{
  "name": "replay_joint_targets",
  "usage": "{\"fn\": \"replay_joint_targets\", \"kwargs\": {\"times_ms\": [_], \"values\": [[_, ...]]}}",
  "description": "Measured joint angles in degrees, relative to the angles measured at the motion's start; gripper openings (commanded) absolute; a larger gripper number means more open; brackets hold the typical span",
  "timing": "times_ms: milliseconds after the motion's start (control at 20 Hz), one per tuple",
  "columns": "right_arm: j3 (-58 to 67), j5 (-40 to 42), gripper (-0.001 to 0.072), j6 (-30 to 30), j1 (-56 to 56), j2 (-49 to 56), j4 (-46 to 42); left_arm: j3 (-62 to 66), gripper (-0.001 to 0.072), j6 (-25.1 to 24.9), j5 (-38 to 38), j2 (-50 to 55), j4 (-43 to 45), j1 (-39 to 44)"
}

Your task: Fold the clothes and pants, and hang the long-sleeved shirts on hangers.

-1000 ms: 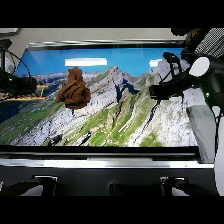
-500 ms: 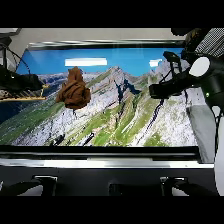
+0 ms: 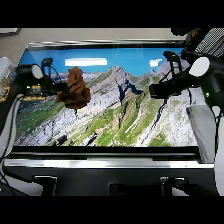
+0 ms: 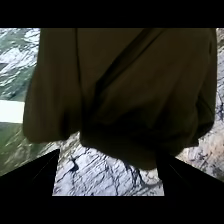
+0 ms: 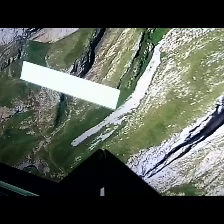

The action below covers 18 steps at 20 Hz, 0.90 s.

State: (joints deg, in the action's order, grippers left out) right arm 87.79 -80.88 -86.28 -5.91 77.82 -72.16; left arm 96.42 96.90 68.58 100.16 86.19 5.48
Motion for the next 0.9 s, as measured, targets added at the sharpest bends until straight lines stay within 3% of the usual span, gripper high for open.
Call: {"fn": "replay_joint_targets", "kwargs": {"times_ms": [50,100,150,200,550,750,900], "values": [[0.0,0.0,0.0032,-0.02,0.0,0.0,-0.02,0.15,0.072,0.0,-1.18,2.78,-0.72,0.44],[0.0,-0.02,0.0032,-0.02,0.0,0.0,-0.02,0.5,0.0551,0.0,-2.08,4.94,-1.42,0.81],[0.0,-0.07,0.0032,-0.02,0.0,-0.02,-0.02,0.9,0.015,0.15,-2.75,6.97,-2.71,1.11],[0.0,-0.17,0.0032,-0.02,0.0,0.0,-0.02,1.31,0.0012,0.13,-2.8,8.35,-3.87,1.33],[0.0,-5.81,0.0032,-0.02,0.0,-1.16,-0.37,7.28,0.0011,-3.02,2.8,10.12,-15.82,6.34],[0.0,-10.16,0.0029,1.6,0.02,-5.22,-4.22,8.48,0.0011,-3.21,4.37,9.66,-24.83,16.72],[0.0,-11.98,0.0028,3.45,0.02,-9.7,-6.8,8.74,0.0012,-0.37,4.02,10.03,-27.8,25.38]]}}
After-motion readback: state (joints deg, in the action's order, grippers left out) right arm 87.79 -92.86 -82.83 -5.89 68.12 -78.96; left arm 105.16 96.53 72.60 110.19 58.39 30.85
